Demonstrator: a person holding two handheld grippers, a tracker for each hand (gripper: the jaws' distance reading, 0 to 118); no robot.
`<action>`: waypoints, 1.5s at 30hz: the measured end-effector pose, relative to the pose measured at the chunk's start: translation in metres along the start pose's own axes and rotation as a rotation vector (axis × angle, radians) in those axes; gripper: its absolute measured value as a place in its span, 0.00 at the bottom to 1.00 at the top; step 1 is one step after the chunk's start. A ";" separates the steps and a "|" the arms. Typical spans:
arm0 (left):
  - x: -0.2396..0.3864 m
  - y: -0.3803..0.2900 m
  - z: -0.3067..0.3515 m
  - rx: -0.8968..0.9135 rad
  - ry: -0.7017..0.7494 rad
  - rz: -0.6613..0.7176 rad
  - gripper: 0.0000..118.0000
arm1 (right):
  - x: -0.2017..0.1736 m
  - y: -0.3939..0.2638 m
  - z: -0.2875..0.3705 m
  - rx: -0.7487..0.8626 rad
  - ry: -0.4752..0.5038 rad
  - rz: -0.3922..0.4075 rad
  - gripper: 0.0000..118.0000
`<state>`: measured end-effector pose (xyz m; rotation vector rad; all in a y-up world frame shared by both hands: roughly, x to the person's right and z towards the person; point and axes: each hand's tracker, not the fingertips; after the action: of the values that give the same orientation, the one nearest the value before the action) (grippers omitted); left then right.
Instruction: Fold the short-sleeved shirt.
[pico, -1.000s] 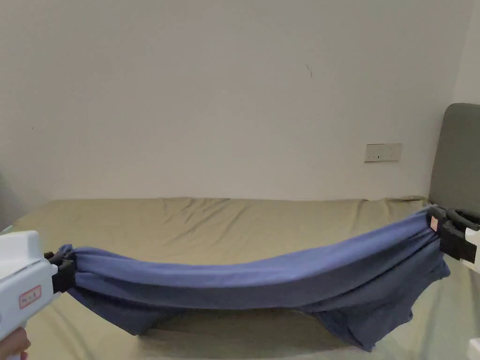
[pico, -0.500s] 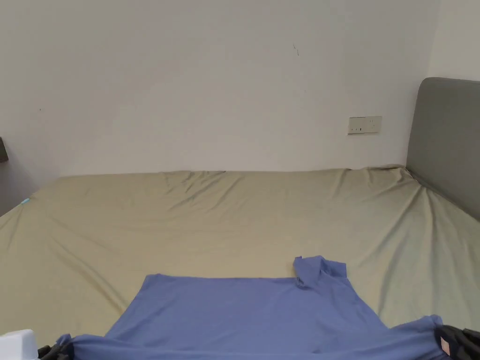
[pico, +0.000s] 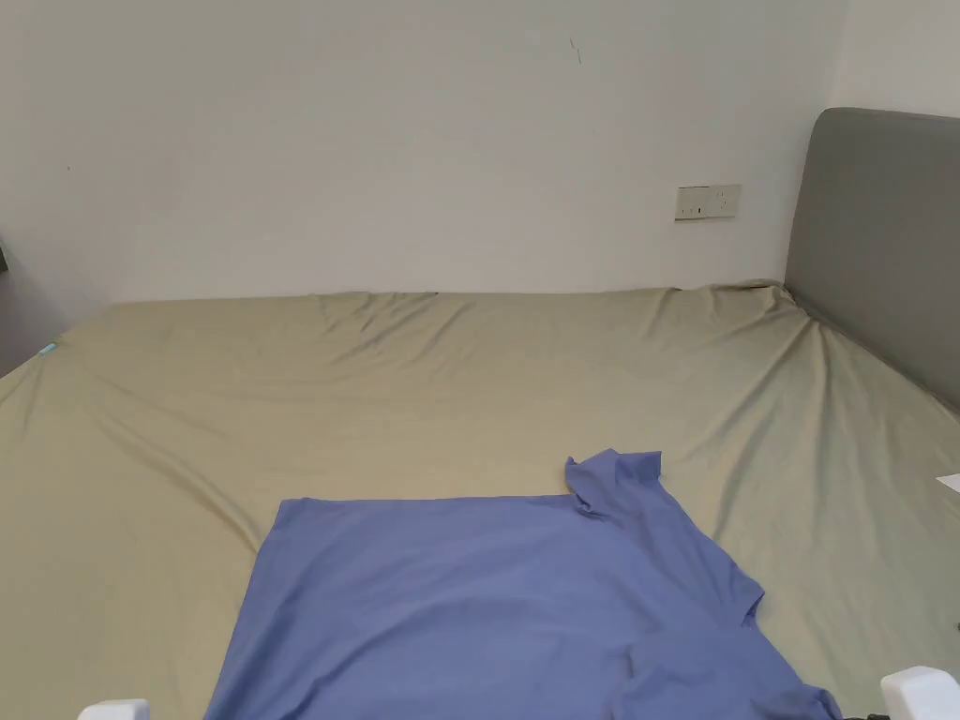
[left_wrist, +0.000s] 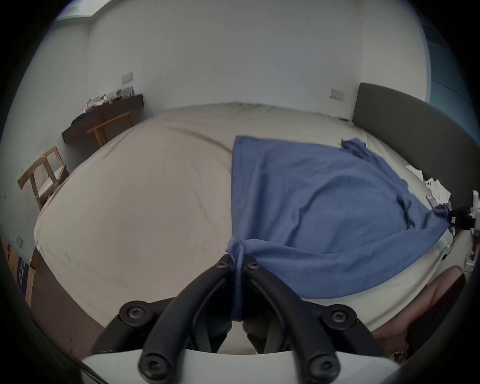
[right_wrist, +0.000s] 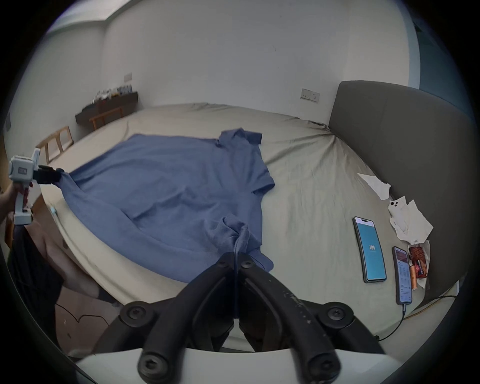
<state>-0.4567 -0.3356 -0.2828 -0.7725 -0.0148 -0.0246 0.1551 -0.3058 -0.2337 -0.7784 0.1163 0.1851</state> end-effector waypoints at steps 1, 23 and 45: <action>0.000 -0.001 -0.002 -0.015 0.001 -0.005 0.04 | 0.000 -0.001 -0.002 -0.002 -0.008 -0.011 0.04; 0.046 -0.075 0.134 0.212 -0.020 -0.038 0.00 | -0.148 -0.048 0.131 0.386 0.121 0.115 0.01; 0.004 -0.021 0.000 0.109 -0.087 0.017 0.03 | -0.150 -0.037 0.136 0.260 0.154 0.054 0.01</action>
<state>-0.4529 -0.3510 -0.2678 -0.6646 -0.0913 0.0254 0.0206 -0.2540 -0.0868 -0.5294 0.3014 0.1575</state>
